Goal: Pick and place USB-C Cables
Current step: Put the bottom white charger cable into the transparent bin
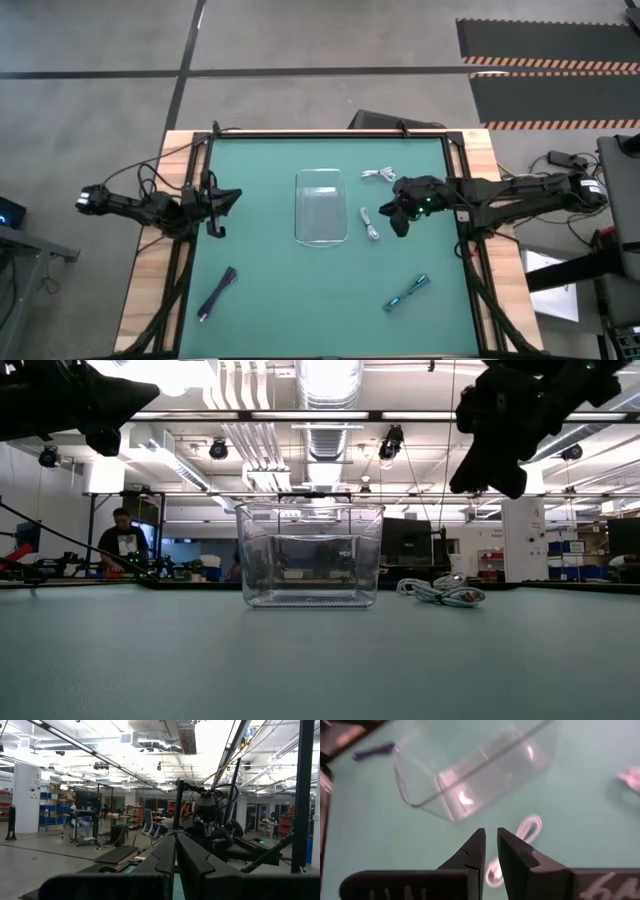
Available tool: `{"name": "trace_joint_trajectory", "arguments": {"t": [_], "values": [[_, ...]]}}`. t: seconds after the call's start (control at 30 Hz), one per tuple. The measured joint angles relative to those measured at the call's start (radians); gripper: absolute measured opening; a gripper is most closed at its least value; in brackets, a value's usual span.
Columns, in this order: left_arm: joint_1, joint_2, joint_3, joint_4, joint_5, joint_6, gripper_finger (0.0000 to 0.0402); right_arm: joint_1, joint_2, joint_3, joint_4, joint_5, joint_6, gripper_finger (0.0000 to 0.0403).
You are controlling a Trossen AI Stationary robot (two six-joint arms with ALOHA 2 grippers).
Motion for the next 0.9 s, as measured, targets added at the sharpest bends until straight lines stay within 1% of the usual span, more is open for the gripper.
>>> {"name": "trace_joint_trajectory", "arguments": {"t": [0.2, 0.37, 0.53, 0.6, 0.73, 0.9], "values": [[0.000, 0.000, 0.000, 0.001, 0.000, 0.000, 0.0002, 0.042, 0.116, 0.107, -0.170, 0.001, 0.048, 0.0038], [0.000, 0.000, 0.000, -0.001, 0.000, 0.000, 0.0002, 0.116, 0.192, 0.111, -0.167, 0.014, -0.047, 0.0038], [0.000, 0.000, 0.000, -0.001, 0.000, 0.000, 0.0002, 0.194, 0.267, 0.102, -0.167, 0.171, -0.119, 0.0038], [0.000, 0.000, 0.000, -0.002, 0.000, 0.000, 0.0002, 0.219, 0.295, 0.101, -0.163, 0.215, -0.144, 0.0038], [0.000, 0.000, 0.000, -0.002, 0.000, 0.000, 0.0002, 0.246, 0.340, 0.096, -0.107, 0.282, -0.197, 0.0038], [0.000, 0.000, 0.000, -0.002, 0.000, 0.000, 0.0002, 0.250, 0.374, 0.060, 0.092, 0.290, -0.252, 0.0038]]}}
